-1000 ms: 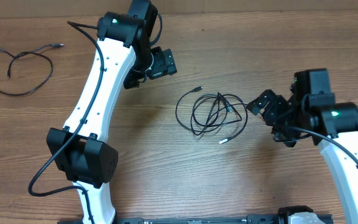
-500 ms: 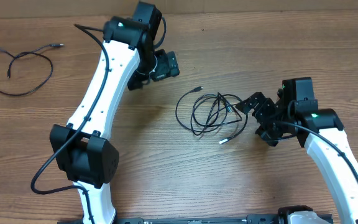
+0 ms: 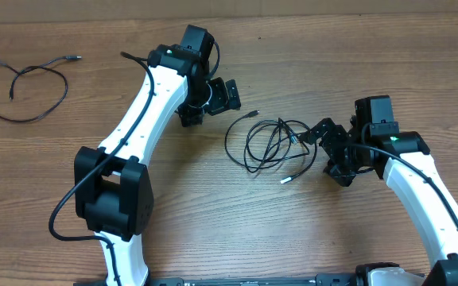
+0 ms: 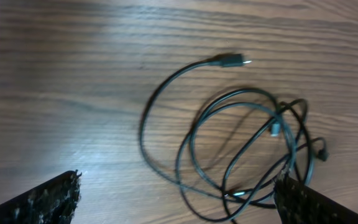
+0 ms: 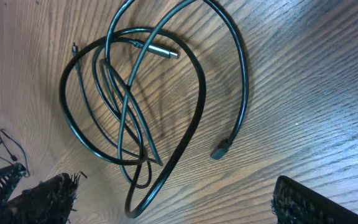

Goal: Untangle cables

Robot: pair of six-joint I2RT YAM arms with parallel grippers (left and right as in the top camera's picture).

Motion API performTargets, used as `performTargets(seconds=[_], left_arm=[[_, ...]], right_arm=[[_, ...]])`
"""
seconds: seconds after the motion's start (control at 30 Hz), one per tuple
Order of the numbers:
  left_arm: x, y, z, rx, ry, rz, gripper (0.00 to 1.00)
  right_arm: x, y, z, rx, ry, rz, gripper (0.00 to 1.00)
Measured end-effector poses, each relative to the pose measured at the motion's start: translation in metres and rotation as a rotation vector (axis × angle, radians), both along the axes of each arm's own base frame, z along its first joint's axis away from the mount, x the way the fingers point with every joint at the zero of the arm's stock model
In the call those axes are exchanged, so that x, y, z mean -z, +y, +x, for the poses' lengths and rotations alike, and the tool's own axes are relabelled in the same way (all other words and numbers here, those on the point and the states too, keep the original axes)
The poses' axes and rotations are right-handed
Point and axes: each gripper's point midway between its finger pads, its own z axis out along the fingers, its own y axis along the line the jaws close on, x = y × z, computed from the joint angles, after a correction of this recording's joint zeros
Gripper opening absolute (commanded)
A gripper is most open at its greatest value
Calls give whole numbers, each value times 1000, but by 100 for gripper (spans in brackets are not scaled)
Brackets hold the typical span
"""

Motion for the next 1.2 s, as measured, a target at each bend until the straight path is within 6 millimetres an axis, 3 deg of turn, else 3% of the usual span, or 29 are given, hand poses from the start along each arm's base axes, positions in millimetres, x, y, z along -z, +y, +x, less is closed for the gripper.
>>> performTargets(seconds=[0.23, 0.4, 0.63, 0.93, 1.2], left_arm=[[2, -36, 1, 70, -60, -58, 100], [10, -51, -7, 106, -62, -69, 98], [19, -51, -11, 71, -34, -71, 89], [29, -48, -18, 2, 23, -66, 90], [29, -49, -20, -15, 37, -76, 87]], right_arm=[[1, 0, 0, 0, 3, -1, 100], [1, 0, 1, 1, 1, -1, 100], [4, -5, -3, 9, 19, -27, 100], [3, 0, -8, 25, 51, 9, 100], [5, 14, -12, 159, 139, 48, 85]])
